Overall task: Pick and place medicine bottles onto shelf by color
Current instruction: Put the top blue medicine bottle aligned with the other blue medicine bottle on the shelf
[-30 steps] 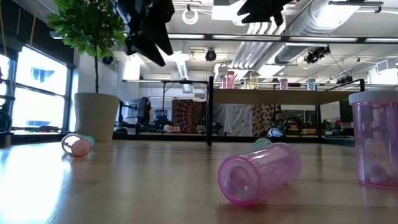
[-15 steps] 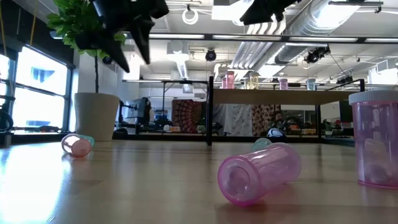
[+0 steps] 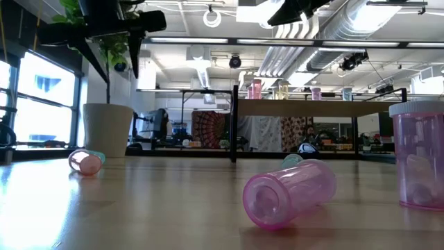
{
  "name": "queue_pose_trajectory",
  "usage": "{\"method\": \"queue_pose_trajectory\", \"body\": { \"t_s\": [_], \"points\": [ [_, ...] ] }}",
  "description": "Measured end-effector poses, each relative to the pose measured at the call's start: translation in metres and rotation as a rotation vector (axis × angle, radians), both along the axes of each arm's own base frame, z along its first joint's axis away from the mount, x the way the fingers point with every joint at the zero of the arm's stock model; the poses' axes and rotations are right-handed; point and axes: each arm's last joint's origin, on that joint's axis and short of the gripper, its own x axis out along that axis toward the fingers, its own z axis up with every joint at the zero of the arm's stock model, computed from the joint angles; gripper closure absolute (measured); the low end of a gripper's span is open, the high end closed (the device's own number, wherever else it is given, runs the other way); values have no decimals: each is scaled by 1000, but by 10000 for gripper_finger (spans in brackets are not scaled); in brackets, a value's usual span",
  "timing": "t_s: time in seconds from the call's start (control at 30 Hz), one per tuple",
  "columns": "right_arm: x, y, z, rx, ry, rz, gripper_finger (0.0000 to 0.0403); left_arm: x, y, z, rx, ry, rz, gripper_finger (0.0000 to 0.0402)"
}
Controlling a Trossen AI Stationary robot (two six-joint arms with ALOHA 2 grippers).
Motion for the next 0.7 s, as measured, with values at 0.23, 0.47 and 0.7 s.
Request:
{"method": "queue_pose_trajectory", "body": {
  "t_s": [0.23,0.47,0.7],
  "points": [
    [0,0,0,-11,7,4,235,10,-8,-23,0,74,114,184],
    [0,0,0,-36,21,12,235,21,-15,-53,-54,186,222,184],
    [0,0,0,-35,21,16,235,30,-16,-77,-48,279,236,184]
  ]
}}
